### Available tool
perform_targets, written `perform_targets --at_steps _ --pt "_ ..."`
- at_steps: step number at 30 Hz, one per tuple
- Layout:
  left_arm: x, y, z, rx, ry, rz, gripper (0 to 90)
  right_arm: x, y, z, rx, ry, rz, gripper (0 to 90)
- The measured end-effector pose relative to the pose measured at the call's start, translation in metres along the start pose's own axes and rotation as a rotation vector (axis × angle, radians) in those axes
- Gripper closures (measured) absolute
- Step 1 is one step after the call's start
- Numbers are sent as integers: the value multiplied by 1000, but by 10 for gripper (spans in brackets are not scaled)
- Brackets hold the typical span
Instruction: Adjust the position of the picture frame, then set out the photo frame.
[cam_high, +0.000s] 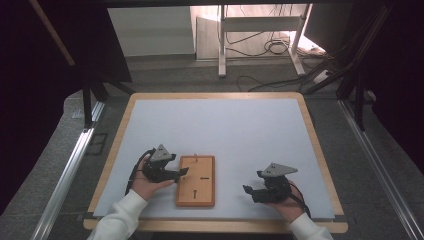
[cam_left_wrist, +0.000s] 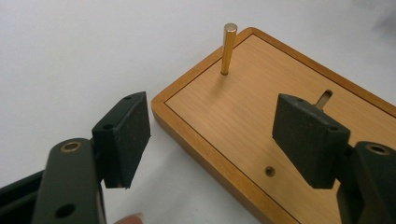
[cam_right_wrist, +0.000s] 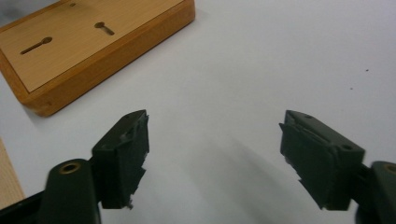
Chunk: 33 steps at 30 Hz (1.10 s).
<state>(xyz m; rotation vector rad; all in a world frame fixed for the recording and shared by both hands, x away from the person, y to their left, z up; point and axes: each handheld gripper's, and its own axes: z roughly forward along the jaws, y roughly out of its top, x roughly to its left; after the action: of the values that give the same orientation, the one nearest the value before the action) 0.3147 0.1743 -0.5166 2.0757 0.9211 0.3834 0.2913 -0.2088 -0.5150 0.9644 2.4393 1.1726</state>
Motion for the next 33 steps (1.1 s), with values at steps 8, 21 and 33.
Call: perform_targets --at_steps 8,21,33 --pt "1 1 -1 -8 -7 1 277 -1 3 2 14 6 -10 214" --pt "3 13 9 -16 -32 40 285 2 -1 2 30 -12 -24 214" --pt "3 28 32 -1 -81 96 419 4 0 5 37 -12 -31 215"
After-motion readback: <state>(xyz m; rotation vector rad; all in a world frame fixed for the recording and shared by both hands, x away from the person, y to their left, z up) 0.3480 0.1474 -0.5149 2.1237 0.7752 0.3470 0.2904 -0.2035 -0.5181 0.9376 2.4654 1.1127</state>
